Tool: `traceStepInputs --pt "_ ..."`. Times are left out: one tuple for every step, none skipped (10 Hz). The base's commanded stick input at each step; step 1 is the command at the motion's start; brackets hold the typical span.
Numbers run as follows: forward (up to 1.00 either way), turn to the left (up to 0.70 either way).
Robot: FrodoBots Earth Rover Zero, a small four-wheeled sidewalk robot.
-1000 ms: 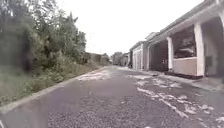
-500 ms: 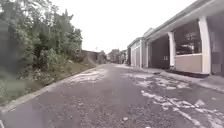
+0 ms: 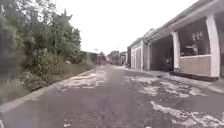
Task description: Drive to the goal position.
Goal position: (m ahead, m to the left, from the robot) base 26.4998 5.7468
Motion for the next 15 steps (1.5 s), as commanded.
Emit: traceStepInputs --pt "1.00 0.00" --pt "1.00 0.00" --pt "1.00 0.00" --pt "1.00 -0.05" --pt "1.00 -0.16" --pt "1.00 -0.26" --pt "1.00 0.00" --pt "1.00 0.00" --pt "1.00 0.00" --pt "1.00 0.00" --pt "1.00 0.00" --pt "1.00 0.00" --pt "1.00 0.00" --pt "1.00 0.00" --pt "1.00 0.00"
